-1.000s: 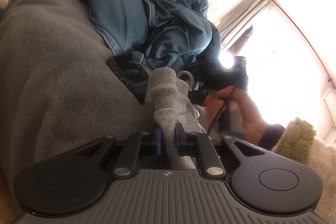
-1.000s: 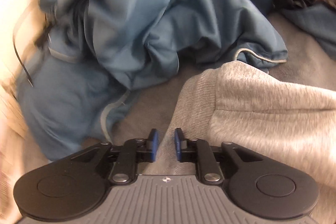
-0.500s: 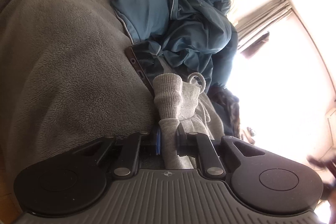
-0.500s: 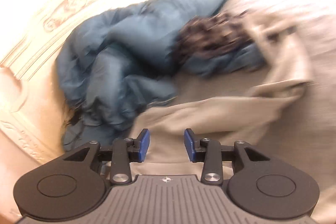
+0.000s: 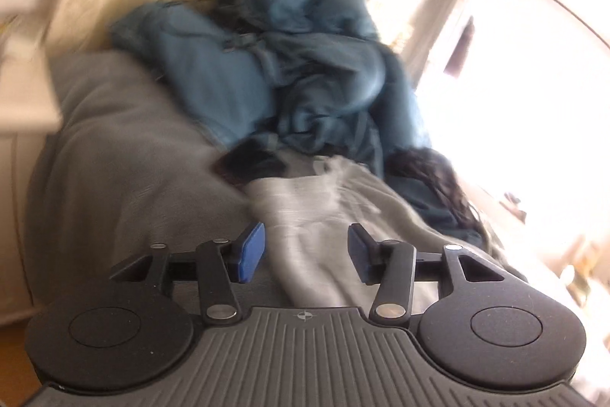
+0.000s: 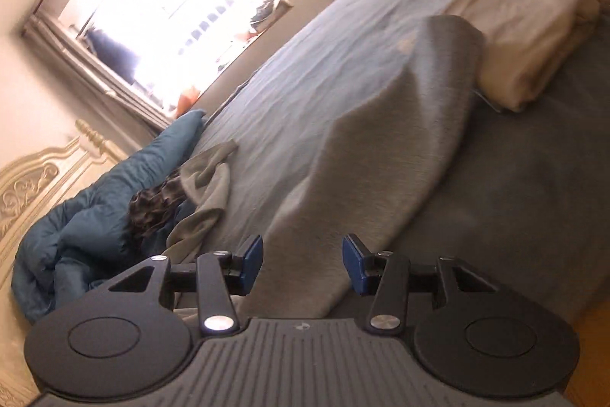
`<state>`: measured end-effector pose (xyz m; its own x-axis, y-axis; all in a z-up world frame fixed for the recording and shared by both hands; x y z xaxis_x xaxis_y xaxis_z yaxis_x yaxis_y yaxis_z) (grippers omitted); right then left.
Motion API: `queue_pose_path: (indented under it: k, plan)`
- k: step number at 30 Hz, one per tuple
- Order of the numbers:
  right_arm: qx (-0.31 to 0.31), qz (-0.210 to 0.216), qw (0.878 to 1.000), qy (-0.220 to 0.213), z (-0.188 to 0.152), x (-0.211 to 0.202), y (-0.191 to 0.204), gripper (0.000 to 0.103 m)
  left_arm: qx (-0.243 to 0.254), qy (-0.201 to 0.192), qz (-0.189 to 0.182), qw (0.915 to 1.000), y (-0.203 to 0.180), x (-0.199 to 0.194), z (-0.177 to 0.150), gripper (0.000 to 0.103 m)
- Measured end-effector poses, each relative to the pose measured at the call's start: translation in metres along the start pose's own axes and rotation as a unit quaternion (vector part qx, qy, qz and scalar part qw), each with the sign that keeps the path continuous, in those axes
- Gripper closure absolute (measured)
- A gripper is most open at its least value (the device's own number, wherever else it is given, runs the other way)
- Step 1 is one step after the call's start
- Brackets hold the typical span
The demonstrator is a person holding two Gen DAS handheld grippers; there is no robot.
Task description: Fold clothes
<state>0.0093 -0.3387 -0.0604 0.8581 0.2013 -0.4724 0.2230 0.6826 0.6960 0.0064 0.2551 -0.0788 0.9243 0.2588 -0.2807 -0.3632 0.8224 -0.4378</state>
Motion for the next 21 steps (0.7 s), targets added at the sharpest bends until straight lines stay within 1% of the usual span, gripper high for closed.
queue_pose_path:
  k: [2, 4, 5, 7, 9, 12, 15, 16, 17, 18, 20, 21]
  plan:
    - [0.016, 0.006, 1.0, -0.004, 0.003, -0.002, -0.016, 0.053, 0.05, 0.016, -0.045, 0.9976, -0.036, 0.015, 0.001, 0.048]
    - [0.006, 0.019, 1.0, -0.007, 0.008, 0.002, -0.018, 0.053, 0.096, 0.032, -0.084, 0.9913, -0.071, 0.029, -0.001, 0.045]
    - [-0.002, 0.029, 1.0, -0.007, 0.009, 0.008, -0.013, 0.053, 0.119, 0.04, -0.102, 0.9868, -0.089, 0.038, -0.002, 0.043]
    - [-0.011, 0.06, 0.998, 0.002, 0.014, 0.021, 0.002, 0.053, 0.17, 0.061, -0.134, 0.9744, -0.126, 0.058, -0.009, 0.039]
    - [-0.02, 0.096, 0.995, 0.018, 0.02, 0.038, 0.02, 0.052, 0.224, 0.088, -0.161, 0.9573, -0.161, 0.083, -0.021, 0.039]
    - [-0.042, 0.145, 0.987, 0.057, 0.026, 0.076, 0.064, 0.049, 0.284, 0.104, -0.182, 0.9357, -0.2, 0.115, -0.04, 0.039]
    - [-0.06, 0.168, 0.978, 0.111, 0.03, 0.132, 0.111, 0.048, 0.316, 0.121, -0.195, 0.9207, -0.228, 0.148, -0.053, 0.039]
    - [-0.061, 0.171, 0.975, 0.13, 0.032, 0.154, 0.125, 0.047, 0.325, 0.118, -0.196, 0.9178, -0.236, 0.156, -0.059, 0.039]
    - [-0.064, 0.173, 0.972, 0.147, 0.035, 0.178, 0.138, 0.042, 0.332, 0.12, -0.197, 0.9148, -0.243, 0.166, -0.063, 0.039]
    - [-0.067, 0.171, 0.97, 0.16, 0.038, 0.203, 0.151, 0.04, 0.336, 0.123, -0.195, 0.9133, -0.247, 0.176, -0.067, 0.039]
    - [-0.072, 0.154, 0.968, 0.183, 0.044, 0.26, 0.173, 0.039, 0.322, 0.122, -0.192, 0.9188, -0.254, 0.194, -0.071, 0.039]
    - [-0.078, 0.15, 0.965, 0.199, 0.047, 0.29, 0.183, 0.038, 0.31, 0.122, -0.197, 0.922, -0.254, 0.2, -0.072, 0.039]
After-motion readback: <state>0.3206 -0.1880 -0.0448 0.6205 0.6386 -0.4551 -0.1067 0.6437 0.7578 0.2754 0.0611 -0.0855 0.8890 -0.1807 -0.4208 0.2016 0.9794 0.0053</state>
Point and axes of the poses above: each gripper's, at about its wrist camera, not at the fingertips, and x roughly the way its jaws point, y to its left, z to its top, the point moved 4 cm from there along x, roughly the way its jaws point
